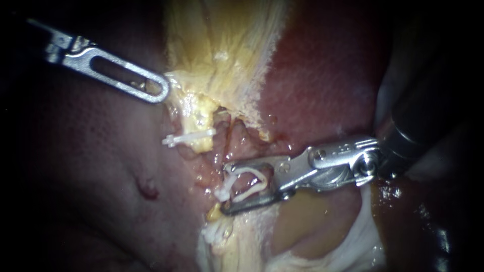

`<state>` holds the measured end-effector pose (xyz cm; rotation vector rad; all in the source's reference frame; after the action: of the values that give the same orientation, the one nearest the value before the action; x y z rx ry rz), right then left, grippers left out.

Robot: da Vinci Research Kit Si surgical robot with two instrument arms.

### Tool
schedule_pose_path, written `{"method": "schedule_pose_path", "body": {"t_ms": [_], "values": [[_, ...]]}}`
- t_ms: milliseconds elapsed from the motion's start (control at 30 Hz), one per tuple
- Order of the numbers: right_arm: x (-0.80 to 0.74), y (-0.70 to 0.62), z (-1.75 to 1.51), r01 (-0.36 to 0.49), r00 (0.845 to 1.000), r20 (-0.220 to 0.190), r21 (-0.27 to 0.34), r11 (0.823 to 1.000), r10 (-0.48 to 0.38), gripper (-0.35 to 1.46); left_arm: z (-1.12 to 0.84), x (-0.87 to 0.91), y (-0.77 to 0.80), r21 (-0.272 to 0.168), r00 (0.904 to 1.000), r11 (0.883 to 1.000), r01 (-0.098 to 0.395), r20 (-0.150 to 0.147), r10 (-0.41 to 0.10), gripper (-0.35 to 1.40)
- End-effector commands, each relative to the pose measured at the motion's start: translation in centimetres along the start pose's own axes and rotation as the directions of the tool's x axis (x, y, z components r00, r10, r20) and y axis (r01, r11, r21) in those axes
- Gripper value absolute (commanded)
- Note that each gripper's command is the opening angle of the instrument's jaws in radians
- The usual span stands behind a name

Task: Clipping second clip right tube

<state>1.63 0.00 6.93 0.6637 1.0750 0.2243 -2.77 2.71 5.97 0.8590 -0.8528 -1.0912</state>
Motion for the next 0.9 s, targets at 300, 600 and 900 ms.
{"method": "schedule_pose_path", "body": {"t_ms": [300,600,900], "values": [[0.0,0.0,0.0,0.0,1.0,0.0,0.001,1.0,0.0,0.5,0.0,0.0,0.0,0.001,1.0,1.0,0.0,0.0,0.0,-0.35],[-0.01,-0.02,-0.04,0.002,1.0,0.0,0.003,1.0,-0.002,0.5,0.0,0.0,0.0,0.001,1.0,1.0,0.0,0.0,0.0,-0.35],[-0.05,-0.06,-0.2,0.003,1.0,0.0,0.014,1.0,-0.003,0.5,-0.01,0.0,0.0,0.001,1.0,1.0,0.0,0.0,0.0,-0.35]]}}
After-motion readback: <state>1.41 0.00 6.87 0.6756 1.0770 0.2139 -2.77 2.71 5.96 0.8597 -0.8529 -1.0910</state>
